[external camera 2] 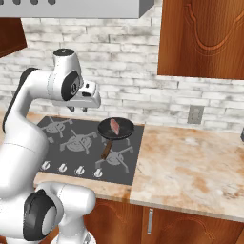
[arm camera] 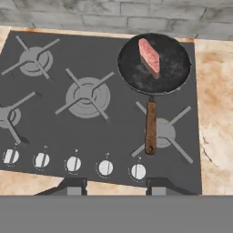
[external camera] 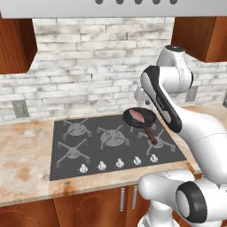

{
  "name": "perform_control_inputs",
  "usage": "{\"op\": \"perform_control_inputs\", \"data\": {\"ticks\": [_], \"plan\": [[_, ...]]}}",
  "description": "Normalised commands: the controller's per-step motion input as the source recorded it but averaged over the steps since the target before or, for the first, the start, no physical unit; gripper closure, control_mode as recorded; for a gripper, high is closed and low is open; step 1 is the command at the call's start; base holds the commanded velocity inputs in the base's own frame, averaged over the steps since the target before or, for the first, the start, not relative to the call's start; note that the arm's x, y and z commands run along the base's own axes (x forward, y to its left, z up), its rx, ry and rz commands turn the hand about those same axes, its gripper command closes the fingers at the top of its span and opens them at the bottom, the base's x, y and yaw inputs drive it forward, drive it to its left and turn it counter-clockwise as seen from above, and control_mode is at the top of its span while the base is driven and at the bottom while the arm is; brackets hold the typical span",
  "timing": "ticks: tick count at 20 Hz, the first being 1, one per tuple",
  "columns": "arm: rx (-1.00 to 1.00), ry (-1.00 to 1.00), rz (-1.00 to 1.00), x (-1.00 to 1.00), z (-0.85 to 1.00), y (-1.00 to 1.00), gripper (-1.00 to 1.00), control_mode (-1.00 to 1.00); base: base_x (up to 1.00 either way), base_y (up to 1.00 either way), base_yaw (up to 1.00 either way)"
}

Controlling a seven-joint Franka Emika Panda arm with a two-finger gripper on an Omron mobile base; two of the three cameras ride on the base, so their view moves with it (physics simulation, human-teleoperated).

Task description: Pick up the pan with the steak in it and place it on the dining table. Then place the steak on the plate.

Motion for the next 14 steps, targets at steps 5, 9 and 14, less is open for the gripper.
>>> {"op": "perform_control_inputs", "data": {"ticks": [5,9,14], "plan": [[0.00,0.00,0.00,0.00,0.00,0.00,-1.00,-1.00,0.00,0.00,0.00],[0.00,0.00,0.00,0.00,0.00,0.00,-1.00,-1.00,0.00,0.00,0.00],[0.00,0.01,-0.01,0.02,-0.07,-0.12,-1.00,-1.00,0.00,0.00,0.00]]}}
